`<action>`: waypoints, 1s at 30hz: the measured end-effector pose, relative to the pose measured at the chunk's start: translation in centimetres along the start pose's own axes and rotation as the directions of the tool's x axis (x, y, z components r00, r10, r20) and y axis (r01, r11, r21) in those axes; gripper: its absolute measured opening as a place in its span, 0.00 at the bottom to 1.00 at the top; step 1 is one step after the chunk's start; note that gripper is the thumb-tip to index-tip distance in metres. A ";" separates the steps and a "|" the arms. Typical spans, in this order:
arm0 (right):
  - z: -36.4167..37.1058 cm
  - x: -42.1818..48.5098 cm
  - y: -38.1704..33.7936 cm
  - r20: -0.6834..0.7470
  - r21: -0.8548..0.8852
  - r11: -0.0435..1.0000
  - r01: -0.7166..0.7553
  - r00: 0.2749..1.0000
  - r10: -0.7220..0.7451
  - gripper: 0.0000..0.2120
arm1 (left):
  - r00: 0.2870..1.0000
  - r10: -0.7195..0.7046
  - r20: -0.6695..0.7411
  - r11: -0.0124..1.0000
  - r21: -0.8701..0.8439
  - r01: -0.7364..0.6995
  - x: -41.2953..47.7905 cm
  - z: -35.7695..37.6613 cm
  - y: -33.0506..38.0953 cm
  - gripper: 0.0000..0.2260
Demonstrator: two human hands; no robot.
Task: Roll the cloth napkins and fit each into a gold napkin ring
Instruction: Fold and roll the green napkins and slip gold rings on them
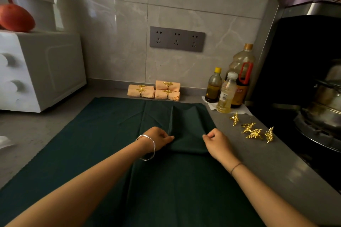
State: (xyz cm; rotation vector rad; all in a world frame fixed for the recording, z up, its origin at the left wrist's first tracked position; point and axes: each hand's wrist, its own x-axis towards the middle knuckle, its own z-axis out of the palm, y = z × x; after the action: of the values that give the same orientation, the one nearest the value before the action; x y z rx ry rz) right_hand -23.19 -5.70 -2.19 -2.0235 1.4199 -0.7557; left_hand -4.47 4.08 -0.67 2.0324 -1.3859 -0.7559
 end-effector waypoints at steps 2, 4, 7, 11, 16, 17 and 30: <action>0.0 0.0 -0.1 -0.003 -0.007 1.000 -0.006 1.000 0.006 0.11 | 1.000 -0.019 -0.004 0.999 -0.027 0.019 0.0 0.1 0.1 0.10; -0.1 0.0 -0.1 -0.001 -0.010 1.000 -0.003 1.000 0.003 0.10 | 0.999 -0.043 -0.007 0.995 -0.093 0.043 -0.1 0.1 0.2 0.10; -0.1 -0.1 -0.1 0.008 -0.008 1.000 0.003 1.000 -0.003 0.10 | 0.998 -0.060 -0.009 0.991 -0.119 0.058 -0.3 0.0 0.4 0.11; 0.0 -0.3 -0.1 0.000 -0.039 0.999 0.030 1.000 -0.030 0.08 | 0.998 -0.063 -0.002 0.996 -0.058 0.063 -0.5 0.2 0.5 0.11; -0.3 -0.7 0.0 -0.016 -0.119 0.989 0.084 0.996 -0.087 0.08 | 0.997 -0.061 -0.044 0.996 0.067 0.064 -0.8 0.4 1.0 0.12; -0.4 -0.9 0.0 -0.009 -0.133 0.987 0.095 0.995 -0.097 0.07 | 0.996 -0.065 -0.063 0.993 0.092 0.071 -1.0 0.5 1.1 0.10; -1.5 -3.5 0.8 0.581 -0.429 0.709 0.559 0.772 -0.257 0.27 | 0.953 0.196 0.232 0.736 0.607 -0.299 -2.4 3.0 -0.3 0.24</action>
State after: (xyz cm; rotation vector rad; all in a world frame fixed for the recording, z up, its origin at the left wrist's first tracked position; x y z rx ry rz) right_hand -25.80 -2.74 -2.16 -2.8231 0.9428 0.1014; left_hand -7.16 5.99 -2.56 2.2219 -2.1886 -0.3387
